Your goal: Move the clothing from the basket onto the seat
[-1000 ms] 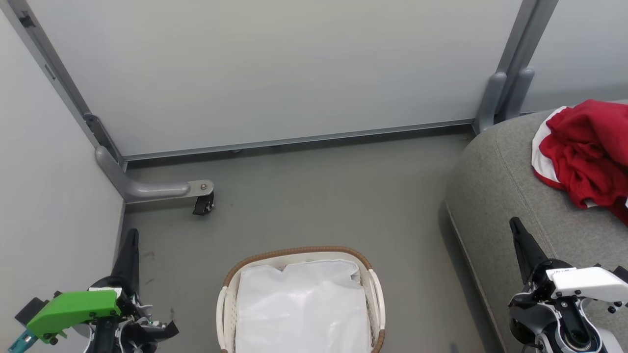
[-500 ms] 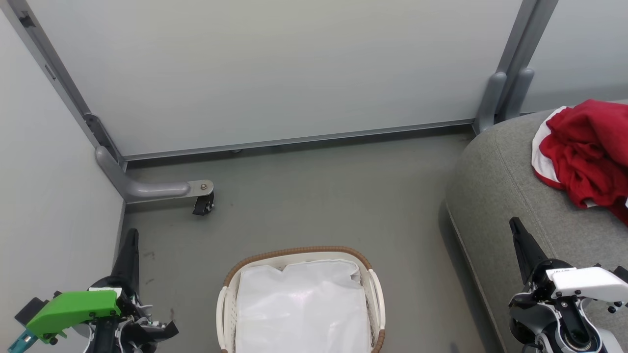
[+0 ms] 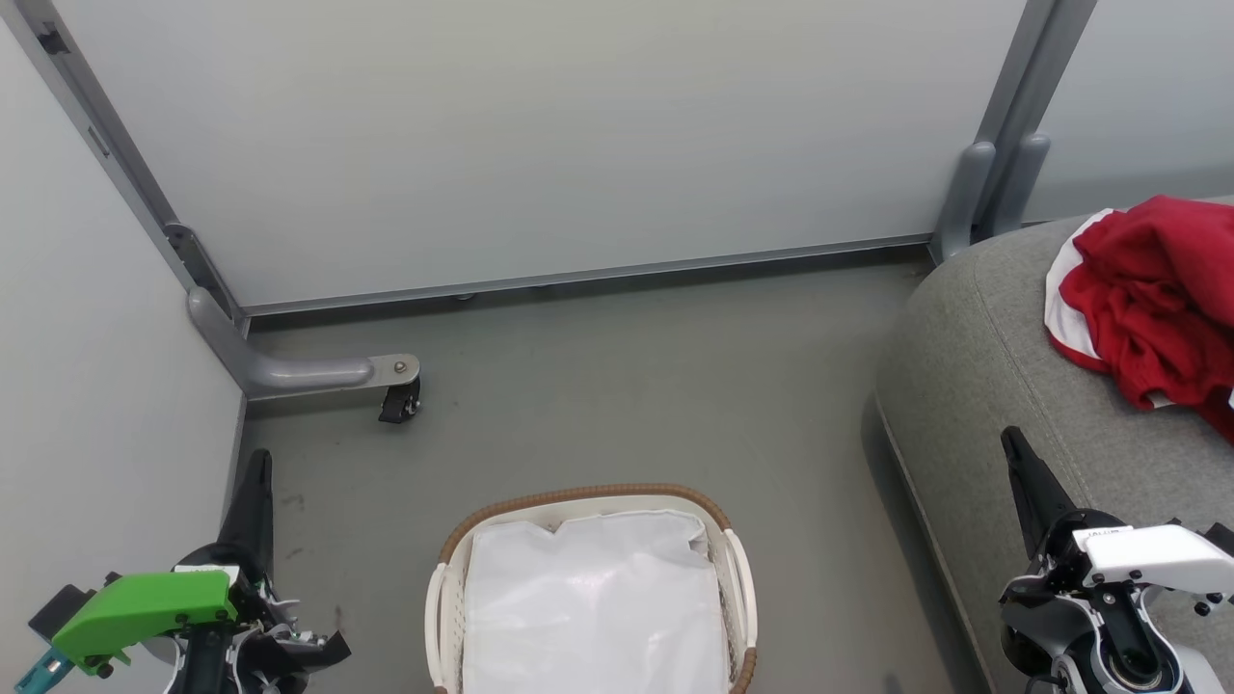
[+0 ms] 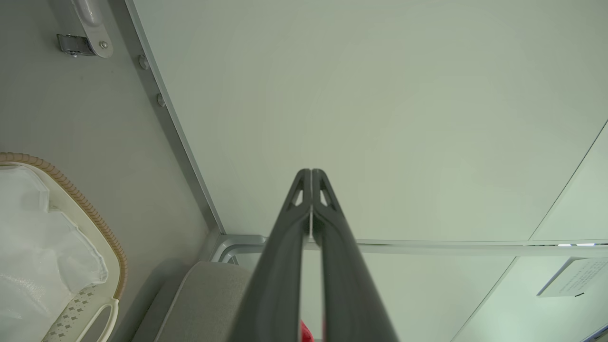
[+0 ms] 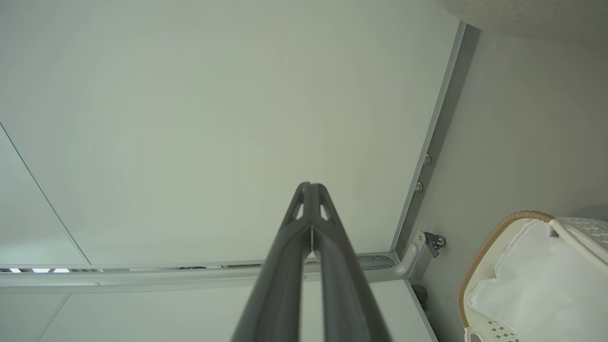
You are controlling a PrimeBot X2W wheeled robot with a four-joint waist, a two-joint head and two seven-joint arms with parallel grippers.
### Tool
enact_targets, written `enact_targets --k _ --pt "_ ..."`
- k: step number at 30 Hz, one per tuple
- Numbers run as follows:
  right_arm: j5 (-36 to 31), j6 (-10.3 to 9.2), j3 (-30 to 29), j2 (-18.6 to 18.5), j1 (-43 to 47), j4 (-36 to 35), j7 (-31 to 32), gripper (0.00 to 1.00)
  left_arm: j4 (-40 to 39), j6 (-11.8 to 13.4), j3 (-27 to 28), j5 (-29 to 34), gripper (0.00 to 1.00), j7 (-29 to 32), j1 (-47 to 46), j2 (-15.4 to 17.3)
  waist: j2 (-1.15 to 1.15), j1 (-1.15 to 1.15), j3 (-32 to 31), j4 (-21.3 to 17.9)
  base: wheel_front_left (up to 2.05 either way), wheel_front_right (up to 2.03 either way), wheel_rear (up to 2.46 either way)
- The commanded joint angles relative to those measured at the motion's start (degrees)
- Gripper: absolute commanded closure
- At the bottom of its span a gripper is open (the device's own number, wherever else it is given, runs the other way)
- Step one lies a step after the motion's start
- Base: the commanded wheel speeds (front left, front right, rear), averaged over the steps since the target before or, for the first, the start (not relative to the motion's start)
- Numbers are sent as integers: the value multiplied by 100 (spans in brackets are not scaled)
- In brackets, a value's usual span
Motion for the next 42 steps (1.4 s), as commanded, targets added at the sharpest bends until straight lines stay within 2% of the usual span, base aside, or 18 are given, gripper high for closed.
enact_targets --k 1,42 --pt "20 -4 -9 -34 38 -21 7 100 -6 -35 26 14 100 20 -62 7 0 0 0 0 0 0 0" --pt "21 -4 -10 -33 39 -21 6 100 -5 -35 44 41 100 30 -65 -5 0 0 0 0 0 0 0"
